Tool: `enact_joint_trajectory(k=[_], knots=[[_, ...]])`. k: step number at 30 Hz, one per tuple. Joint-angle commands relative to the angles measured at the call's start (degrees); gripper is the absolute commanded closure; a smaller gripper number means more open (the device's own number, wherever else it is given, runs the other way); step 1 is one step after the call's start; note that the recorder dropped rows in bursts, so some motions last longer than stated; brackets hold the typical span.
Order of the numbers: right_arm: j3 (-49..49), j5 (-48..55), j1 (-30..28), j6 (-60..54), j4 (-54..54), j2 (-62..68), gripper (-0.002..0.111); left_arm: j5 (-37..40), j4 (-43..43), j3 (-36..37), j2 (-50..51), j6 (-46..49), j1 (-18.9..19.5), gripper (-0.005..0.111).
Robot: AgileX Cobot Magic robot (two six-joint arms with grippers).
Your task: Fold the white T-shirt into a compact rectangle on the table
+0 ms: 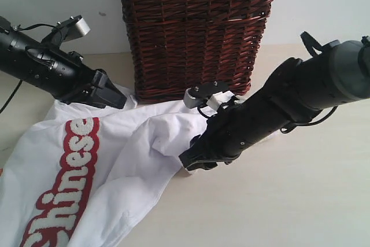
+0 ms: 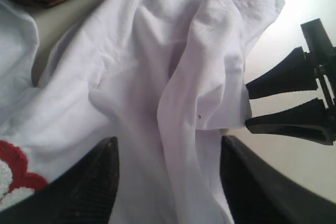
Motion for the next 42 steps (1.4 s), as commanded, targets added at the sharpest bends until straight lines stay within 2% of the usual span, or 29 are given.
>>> enact_joint_trajectory(k=[1, 4, 6, 12, 17, 27, 30, 35, 39, 42], knots=[[-0.4, 1.84, 0.16, -7.89, 8.3, 1.07, 0.065, -1.34, -0.52, -0.18, -0.36, -0.17, 0.04, 0.05], [-0.4, 1.71, 0.16, -8.13, 8.41, 1.82, 0.065, -1.34, -0.52, -0.18, -0.36, -0.17, 0.04, 0.05], [-0.4, 1.08, 0.16, -8.18, 8.29, 2.47, 0.071, -1.43, -0.52, -0.18, -0.36, -0.17, 0.04, 0.05], [-0.4, 0.46, 0.16, -8.18, 7.32, 3.08, 0.108, -1.4, -0.63, -0.18, -0.36, -0.17, 0.04, 0.05], [-0.4, -0.26, 0.16, -6.78, 2.44, 0.36, 0.108, -1.4, -0.63, -0.18, -0.36, -0.17, 0.04, 0.05], [-0.4, -0.12, 0.16, 22.04, -32.13, -9.76, 0.108, -1.4, -2.08, -0.18, -0.36, -0.17, 0.04, 0.05], [-0.85, 1.42, 0.16, 25.33, -34.36, -13.76, 0.108, -1.21, -2.32, -0.18, -0.36, -0.17, 0.04, 0.05], [-7.26, 17.15, 0.16, 27.32, -37.34, -18.91, 0.108, -0.52, -2.56, -0.18, -0.36, -0.17, 0.04, 0.05], [-13.09, 32.31, 0.16, 35.41, -46.31, -19.84, 0.108, -0.25, -2.99, -0.18, -0.36, -0.17, 0.04, 0.05], [-13.96, 43.91, 0.16, 40.46, -53.69, -19.84, 0.108, -0.25, -3.23, -0.18, -0.36, -0.17, 0.04, 0.05]])
